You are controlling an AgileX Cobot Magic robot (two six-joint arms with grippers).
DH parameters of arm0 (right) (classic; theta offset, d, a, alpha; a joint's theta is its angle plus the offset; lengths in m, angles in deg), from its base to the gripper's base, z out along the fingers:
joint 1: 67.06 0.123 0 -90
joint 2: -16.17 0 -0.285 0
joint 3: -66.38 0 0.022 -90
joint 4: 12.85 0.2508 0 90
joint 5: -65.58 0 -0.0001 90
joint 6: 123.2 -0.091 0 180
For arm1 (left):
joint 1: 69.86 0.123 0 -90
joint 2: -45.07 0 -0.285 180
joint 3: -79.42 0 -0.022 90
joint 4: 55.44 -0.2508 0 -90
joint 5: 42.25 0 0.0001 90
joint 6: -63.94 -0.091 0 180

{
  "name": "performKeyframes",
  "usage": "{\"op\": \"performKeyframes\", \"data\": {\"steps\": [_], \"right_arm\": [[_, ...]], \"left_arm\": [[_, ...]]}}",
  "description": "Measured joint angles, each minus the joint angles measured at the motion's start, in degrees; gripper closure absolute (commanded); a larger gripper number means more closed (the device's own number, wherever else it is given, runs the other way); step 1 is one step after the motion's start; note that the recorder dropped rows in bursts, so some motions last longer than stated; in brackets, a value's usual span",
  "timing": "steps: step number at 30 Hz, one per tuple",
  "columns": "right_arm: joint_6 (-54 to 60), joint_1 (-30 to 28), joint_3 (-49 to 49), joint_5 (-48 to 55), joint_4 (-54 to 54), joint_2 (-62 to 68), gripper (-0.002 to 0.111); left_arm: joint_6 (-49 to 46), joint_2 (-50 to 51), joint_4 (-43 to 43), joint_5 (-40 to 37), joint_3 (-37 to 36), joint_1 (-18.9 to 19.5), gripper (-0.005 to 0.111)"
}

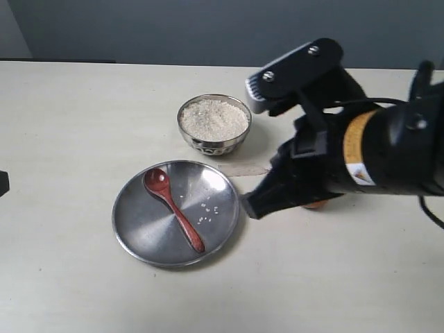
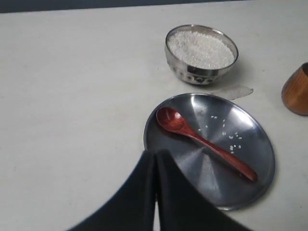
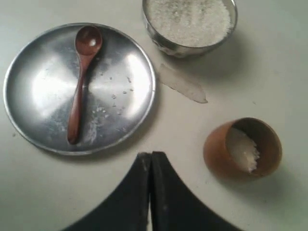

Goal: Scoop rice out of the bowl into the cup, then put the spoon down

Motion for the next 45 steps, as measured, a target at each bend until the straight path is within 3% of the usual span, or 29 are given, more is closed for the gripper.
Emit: {"op": "performKeyframes", "data": {"steps": [10, 21, 45], "right_arm": [[-10.1, 0.0, 15.1, -0.3, -11.8, -19.5, 0.108], [-11.9, 0.0, 25.2, -0.5, -18.5, -33.1, 0.108], [-12.5, 0.0, 26.3, -0.5, -17.5, -35.2, 0.108]], "left_arm": [[0.0, -12.6, -0.4, -2.4, 0.0, 0.0, 0.106], [0.0, -20.1, -2.1, -3.7, 0.0, 0.0, 0.106], [-0.1, -20.4, -5.9, -3.8, 0.0, 0.0, 0.106]]}}
